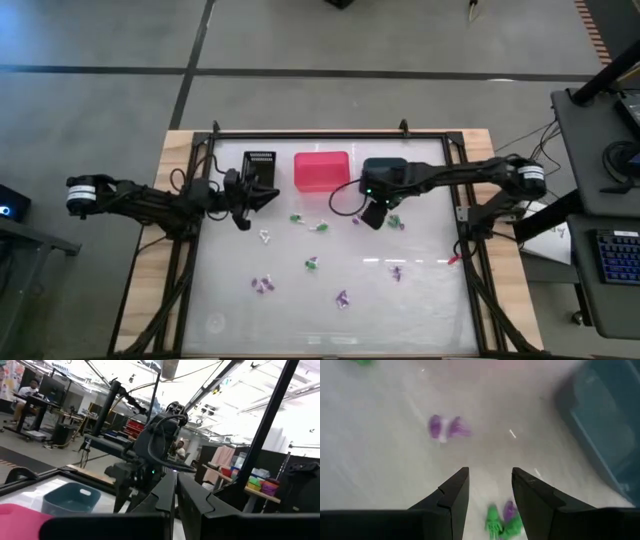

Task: Sort Halloween decoration
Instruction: Put the green skeleton toy into the blue bin

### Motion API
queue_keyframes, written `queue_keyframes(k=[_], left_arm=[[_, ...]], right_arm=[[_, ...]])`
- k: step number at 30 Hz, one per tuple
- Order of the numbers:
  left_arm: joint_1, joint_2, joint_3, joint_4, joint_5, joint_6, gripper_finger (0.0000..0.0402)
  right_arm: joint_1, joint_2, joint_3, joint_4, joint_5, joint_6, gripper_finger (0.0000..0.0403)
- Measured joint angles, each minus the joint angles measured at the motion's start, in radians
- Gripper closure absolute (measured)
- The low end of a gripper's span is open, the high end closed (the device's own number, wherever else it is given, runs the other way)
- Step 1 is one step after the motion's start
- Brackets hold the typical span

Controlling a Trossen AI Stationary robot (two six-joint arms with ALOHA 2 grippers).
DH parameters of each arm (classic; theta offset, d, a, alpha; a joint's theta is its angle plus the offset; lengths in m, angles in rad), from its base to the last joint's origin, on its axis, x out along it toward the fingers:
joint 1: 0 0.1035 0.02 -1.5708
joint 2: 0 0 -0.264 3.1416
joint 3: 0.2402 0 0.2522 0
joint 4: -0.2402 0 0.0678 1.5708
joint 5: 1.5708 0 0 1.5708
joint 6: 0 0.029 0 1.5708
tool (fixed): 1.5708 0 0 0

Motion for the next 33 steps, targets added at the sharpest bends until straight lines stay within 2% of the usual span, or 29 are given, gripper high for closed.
queue_keyframes(k=[7,10,17,24,29,33], left_arm=[[-0.006,0.0,0.005,0.001,0.005,-0.109,0.04],[-0.014,0.0,0.006,0.006,0.005,-0.13,0.04],[-0.022,0.001,0.006,0.006,0.006,-0.132,0.04],[-0.022,0.001,0.006,0.007,0.006,-0.127,0.04],[-0.022,0.003,0.006,0.008,0.001,-0.124,0.04],[-0.022,0.003,0.006,0.008,-0.001,-0.123,0.04]], right_arm=[[0.082,0.067,0.094,0.007,-0.014,-0.237,0.0261],[0.126,0.072,0.1,0.104,-0.008,-0.307,0.0261],[0.179,0.076,0.082,0.376,0.003,-0.391,0.0261],[0.181,0.08,0.085,0.572,0.003,-0.39,0.0261],[0.182,0.08,0.085,0.649,0.005,-0.399,0.0261],[0.181,0.08,0.086,0.66,0.006,-0.494,0.0261]])
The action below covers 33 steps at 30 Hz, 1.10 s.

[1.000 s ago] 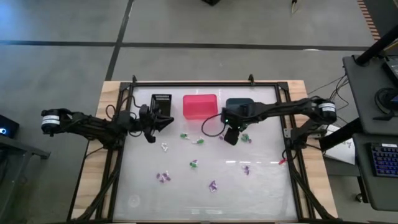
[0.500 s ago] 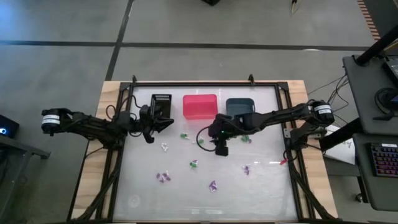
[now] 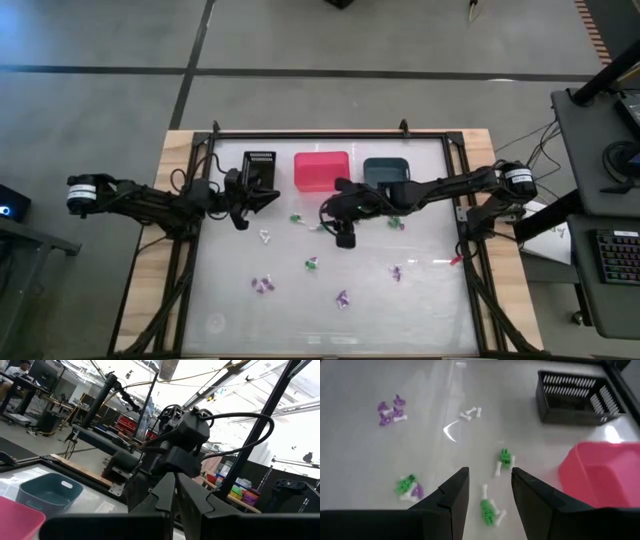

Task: Sort Halloween decoration
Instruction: Put the green skeleton toy into the blue bin

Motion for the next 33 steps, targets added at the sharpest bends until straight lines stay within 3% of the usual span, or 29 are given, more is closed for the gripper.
queue_keyframes(k=[10,24,33], left_arm=[[0.001,0.001,0.0,0.002,-0.003,0.026,0.04],[0.001,0.002,0.0,0.0,-0.003,0.026,0.04],[0.001,0.003,0.0,-0.005,-0.003,0.026,0.04]], right_arm=[[0.0,0.068,-0.032,0.024,0.0,-0.129,0.0263],[-0.005,0.288,-0.04,0.095,0.027,-0.131,0.0291],[-0.007,0.305,-0.036,0.093,0.088,-0.141,0.0297]])
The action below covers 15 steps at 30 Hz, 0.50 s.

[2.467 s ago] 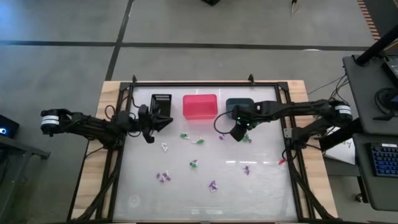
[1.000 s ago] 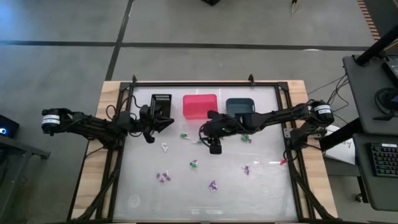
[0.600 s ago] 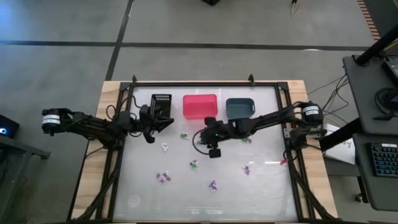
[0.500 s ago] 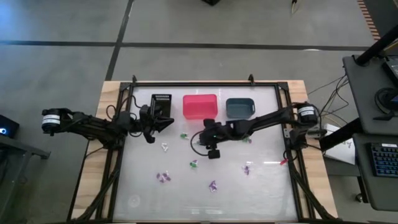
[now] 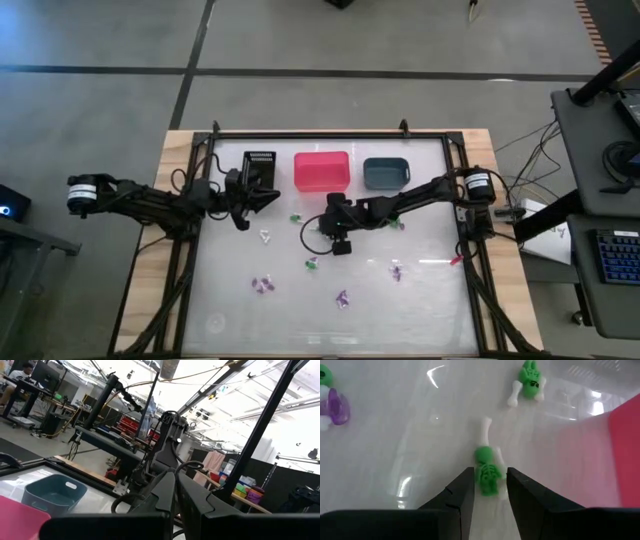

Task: Sort Halloween decoration
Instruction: Put the green skeleton toy into the blue bin

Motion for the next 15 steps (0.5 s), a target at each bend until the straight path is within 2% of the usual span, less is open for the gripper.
queue_keyframes(k=[15], left_arm=[[0.0,0.002,0.0,0.0,0.0,0.0,0.04]], right_arm=[[0.0,0.028,0.0,0.006,-0.007,-0.015,0.0378]])
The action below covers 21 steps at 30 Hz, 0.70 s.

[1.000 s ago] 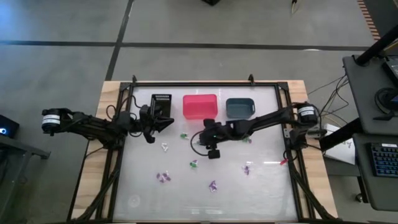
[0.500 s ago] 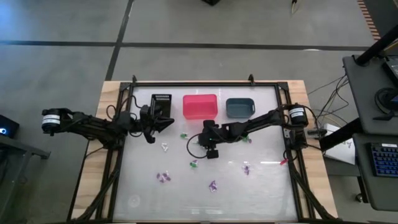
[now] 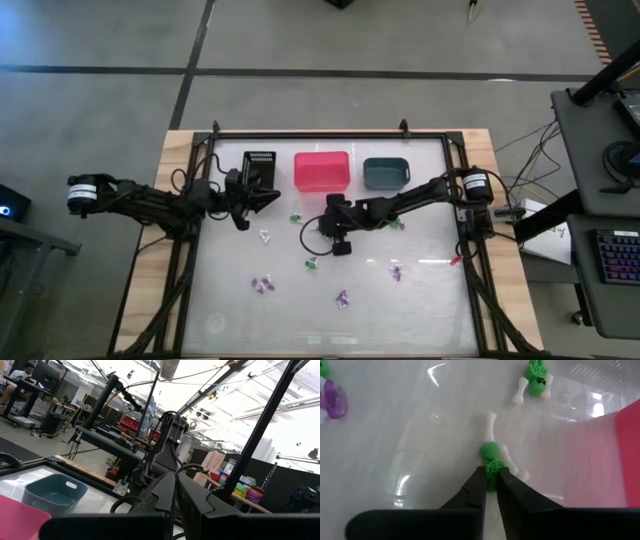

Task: Sort Halloween decoration
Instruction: Put the green skeleton toy into the blue bin

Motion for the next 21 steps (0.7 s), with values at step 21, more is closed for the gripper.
queue_keyframes(k=[21], left_arm=[[0.0,0.0,0.0,0.0,0.0,0.0,0.04]], right_arm=[[0.001,-0.073,0.022,-0.028,-0.041,0.081,0.0394]])
